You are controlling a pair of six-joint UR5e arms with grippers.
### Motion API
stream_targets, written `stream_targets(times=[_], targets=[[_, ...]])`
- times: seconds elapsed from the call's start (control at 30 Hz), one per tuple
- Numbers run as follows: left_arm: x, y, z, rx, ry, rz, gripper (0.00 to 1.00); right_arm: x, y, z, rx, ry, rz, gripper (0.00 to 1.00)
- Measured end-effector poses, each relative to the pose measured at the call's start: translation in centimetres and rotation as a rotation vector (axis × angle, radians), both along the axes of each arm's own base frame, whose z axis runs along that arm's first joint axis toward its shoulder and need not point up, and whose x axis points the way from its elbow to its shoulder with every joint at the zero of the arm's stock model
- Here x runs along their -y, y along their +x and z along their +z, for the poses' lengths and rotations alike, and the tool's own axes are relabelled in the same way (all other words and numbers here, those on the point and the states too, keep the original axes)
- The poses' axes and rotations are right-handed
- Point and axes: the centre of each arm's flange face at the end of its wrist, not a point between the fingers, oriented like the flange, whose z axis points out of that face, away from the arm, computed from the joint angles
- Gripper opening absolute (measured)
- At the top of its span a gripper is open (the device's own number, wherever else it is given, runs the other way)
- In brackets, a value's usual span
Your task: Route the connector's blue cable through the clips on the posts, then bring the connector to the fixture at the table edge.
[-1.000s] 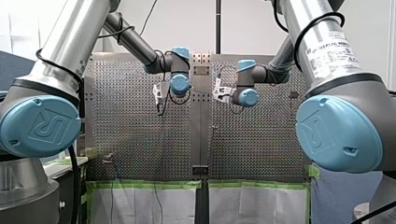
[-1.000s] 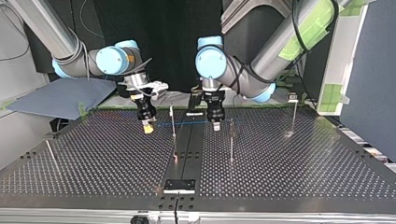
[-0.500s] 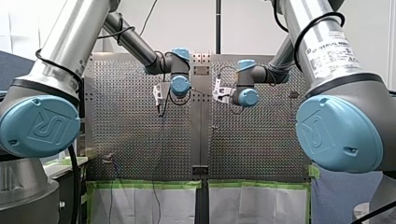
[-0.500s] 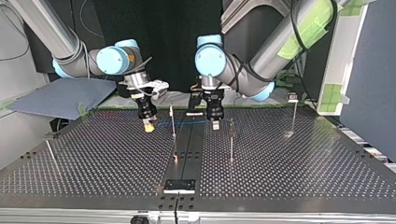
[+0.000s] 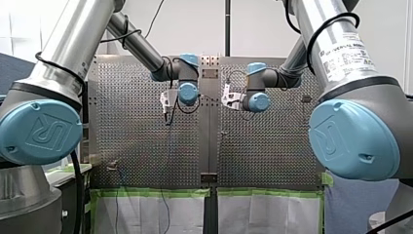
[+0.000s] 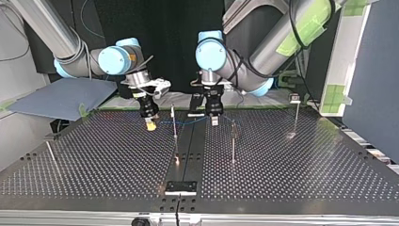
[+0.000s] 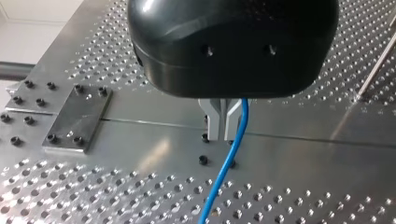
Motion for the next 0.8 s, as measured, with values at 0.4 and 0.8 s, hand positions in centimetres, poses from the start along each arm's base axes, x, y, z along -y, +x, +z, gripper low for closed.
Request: stream_targets(times=[0.4, 0.8], targets=[[1.8, 0.0, -4.1, -0.032, 0.011, -0.028, 0.0, -0.8, -0.1, -0.9, -0.019, 0.018, -0.007, 0.0], [3.0, -1.1, -4.4, -0.033, 0.01, -0.044, 0.0, -2.5, -1.3, -3.9, -0.054, 0.047, -0.045, 0.0]])
